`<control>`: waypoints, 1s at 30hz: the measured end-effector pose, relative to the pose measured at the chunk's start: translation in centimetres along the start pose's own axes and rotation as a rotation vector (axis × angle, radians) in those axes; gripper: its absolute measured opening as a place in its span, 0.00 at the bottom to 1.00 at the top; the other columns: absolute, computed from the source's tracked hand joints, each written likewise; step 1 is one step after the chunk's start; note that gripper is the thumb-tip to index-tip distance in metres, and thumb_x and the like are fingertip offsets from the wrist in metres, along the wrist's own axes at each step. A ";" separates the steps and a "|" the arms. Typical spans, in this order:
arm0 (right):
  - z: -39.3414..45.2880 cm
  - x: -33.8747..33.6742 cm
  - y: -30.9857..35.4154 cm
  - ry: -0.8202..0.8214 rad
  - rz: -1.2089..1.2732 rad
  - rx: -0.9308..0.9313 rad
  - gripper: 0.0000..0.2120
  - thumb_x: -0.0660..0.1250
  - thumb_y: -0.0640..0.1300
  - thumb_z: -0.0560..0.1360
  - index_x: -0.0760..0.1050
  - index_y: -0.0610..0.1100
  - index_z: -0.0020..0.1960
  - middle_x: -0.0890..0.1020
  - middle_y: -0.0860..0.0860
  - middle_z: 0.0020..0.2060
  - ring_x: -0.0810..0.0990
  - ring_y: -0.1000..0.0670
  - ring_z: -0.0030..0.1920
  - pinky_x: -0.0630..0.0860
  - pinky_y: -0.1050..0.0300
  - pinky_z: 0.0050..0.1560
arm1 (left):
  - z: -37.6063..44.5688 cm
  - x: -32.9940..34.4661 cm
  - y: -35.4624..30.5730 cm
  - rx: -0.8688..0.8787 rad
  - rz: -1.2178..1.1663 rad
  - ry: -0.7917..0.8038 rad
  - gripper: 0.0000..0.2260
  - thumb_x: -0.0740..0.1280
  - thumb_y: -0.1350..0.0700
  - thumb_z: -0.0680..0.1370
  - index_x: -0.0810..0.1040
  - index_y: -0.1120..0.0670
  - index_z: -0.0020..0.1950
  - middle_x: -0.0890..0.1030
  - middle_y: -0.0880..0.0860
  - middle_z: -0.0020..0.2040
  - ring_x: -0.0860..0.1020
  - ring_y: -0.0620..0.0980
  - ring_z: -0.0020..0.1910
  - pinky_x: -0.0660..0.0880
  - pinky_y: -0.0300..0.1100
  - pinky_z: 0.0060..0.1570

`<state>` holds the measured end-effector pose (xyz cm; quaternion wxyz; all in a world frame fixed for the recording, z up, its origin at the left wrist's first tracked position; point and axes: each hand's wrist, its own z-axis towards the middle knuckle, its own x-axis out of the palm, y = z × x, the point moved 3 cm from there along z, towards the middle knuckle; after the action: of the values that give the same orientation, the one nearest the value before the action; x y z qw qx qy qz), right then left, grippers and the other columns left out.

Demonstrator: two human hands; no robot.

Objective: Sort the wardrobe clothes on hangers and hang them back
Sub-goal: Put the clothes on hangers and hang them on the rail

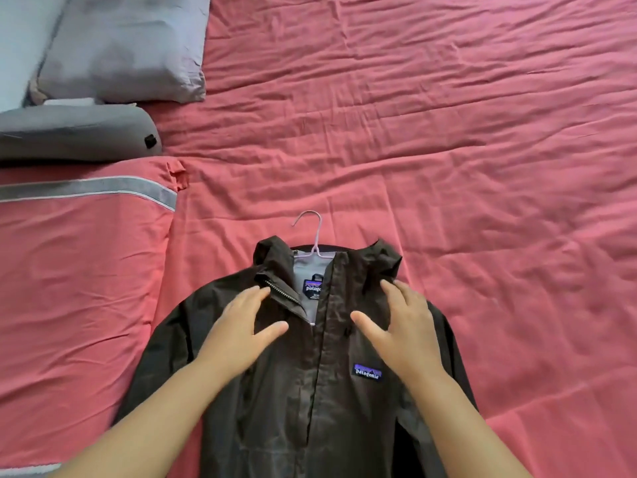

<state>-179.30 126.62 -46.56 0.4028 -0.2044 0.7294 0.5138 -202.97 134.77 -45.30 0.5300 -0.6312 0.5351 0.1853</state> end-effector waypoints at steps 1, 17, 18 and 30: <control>1.4 0.7 -0.7 0.018 -0.009 0.022 0.37 0.66 0.63 0.71 0.63 0.44 0.73 0.65 0.45 0.72 0.59 0.46 0.73 0.56 0.51 0.72 | 1.8 0.4 0.3 -0.024 0.022 -0.026 0.34 0.68 0.44 0.74 0.60 0.53 0.76 0.59 0.51 0.76 0.56 0.48 0.75 0.53 0.42 0.72; 4.6 2.2 -2.7 0.139 -0.298 0.151 0.37 0.59 0.70 0.70 0.58 0.52 0.73 0.75 0.49 0.53 0.71 0.45 0.59 0.61 0.50 0.61 | 8.2 -0.1 2.2 -0.140 0.172 -0.121 0.39 0.73 0.40 0.68 0.58 0.44 0.75 0.77 0.54 0.62 0.75 0.57 0.61 0.72 0.48 0.57; 4.0 1.2 -2.3 0.095 -0.268 0.126 0.31 0.60 0.69 0.70 0.66 0.52 0.66 0.75 0.51 0.48 0.72 0.46 0.56 0.61 0.51 0.59 | 7.5 -0.8 1.8 -0.117 0.149 -0.132 0.36 0.73 0.41 0.69 0.62 0.42 0.73 0.78 0.52 0.61 0.76 0.55 0.60 0.73 0.48 0.56; -8.4 -9.7 3.0 -0.162 0.313 -0.059 0.12 0.68 0.60 0.64 0.77 0.59 0.46 0.79 0.63 0.50 0.76 0.56 0.50 0.71 0.52 0.53 | -6.2 -9.6 -4.9 0.302 -0.259 -0.167 0.09 0.73 0.52 0.67 0.81 0.41 0.46 0.76 0.39 0.54 0.78 0.38 0.51 0.73 0.35 0.52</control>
<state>-178.93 118.97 -35.83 0.3691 -0.0584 0.7020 0.6063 -204.19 133.34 -33.03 0.6804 -0.5907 0.4254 0.0849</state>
